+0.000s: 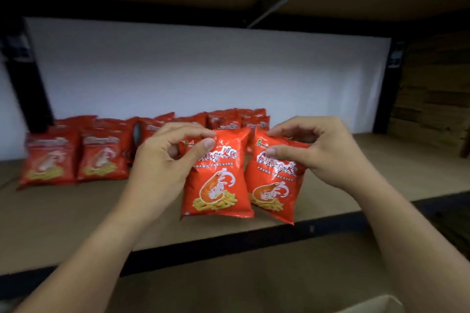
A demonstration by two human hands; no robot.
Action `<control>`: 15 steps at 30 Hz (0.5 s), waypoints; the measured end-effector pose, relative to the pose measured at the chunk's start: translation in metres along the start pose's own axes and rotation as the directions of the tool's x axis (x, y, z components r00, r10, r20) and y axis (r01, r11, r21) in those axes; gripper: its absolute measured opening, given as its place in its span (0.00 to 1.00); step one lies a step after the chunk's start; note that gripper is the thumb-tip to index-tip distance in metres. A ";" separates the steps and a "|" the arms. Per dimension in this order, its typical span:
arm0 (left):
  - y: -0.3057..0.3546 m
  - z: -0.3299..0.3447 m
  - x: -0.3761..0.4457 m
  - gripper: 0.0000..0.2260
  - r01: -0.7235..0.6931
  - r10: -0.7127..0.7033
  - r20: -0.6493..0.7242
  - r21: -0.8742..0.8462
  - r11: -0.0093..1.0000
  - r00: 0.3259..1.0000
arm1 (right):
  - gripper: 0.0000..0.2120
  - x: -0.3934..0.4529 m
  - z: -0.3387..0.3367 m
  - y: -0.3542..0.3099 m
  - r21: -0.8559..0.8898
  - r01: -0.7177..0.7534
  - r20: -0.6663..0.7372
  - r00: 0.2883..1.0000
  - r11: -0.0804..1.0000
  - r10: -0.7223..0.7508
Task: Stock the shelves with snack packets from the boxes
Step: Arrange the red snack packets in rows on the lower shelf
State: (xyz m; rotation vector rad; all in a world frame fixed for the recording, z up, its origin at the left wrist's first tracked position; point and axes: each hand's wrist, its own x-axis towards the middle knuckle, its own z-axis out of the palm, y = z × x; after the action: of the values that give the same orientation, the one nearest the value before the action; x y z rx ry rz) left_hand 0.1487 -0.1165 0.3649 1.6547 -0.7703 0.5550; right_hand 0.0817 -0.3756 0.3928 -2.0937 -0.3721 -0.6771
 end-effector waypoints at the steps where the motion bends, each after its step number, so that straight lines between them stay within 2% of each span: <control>1: -0.007 -0.017 0.003 0.06 0.005 -0.005 -0.028 0.019 1.000 1.000 | 0.17 0.011 0.016 -0.001 0.032 0.002 0.021 1.000 0.999 -0.002; 4: -0.034 -0.061 0.010 0.06 0.044 -0.034 -0.106 0.095 0.995 0.994 | 0.17 0.045 0.064 -0.002 0.103 0.010 0.067 0.998 0.995 -0.017; 6: -0.056 -0.082 0.018 0.06 0.084 -0.064 -0.161 0.119 0.989 0.985 | 0.16 0.066 0.092 -0.002 0.098 0.030 0.102 0.994 0.995 -0.040; 8: -0.079 -0.096 0.030 0.05 0.086 -0.040 -0.205 0.222 0.971 0.978 | 0.16 0.087 0.116 0.000 0.075 0.042 0.151 0.987 0.996 -0.053; 13: -0.118 -0.099 0.059 0.05 0.077 0.021 -0.254 0.372 0.925 0.967 | 0.15 0.132 0.153 0.011 0.031 0.077 0.226 0.971 0.997 -0.082; 15: -0.132 -0.093 0.070 0.05 0.138 -0.032 -0.285 0.363 0.922 0.958 | 0.16 0.149 0.163 0.021 -0.013 0.089 0.221 0.972 0.996 -0.084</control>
State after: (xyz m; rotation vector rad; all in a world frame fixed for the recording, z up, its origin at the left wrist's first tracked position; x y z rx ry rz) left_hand 0.2974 -0.0237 0.3481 1.9024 -0.3974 0.8932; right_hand 0.2653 -0.2513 0.3911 -2.1907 -0.5854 -0.5011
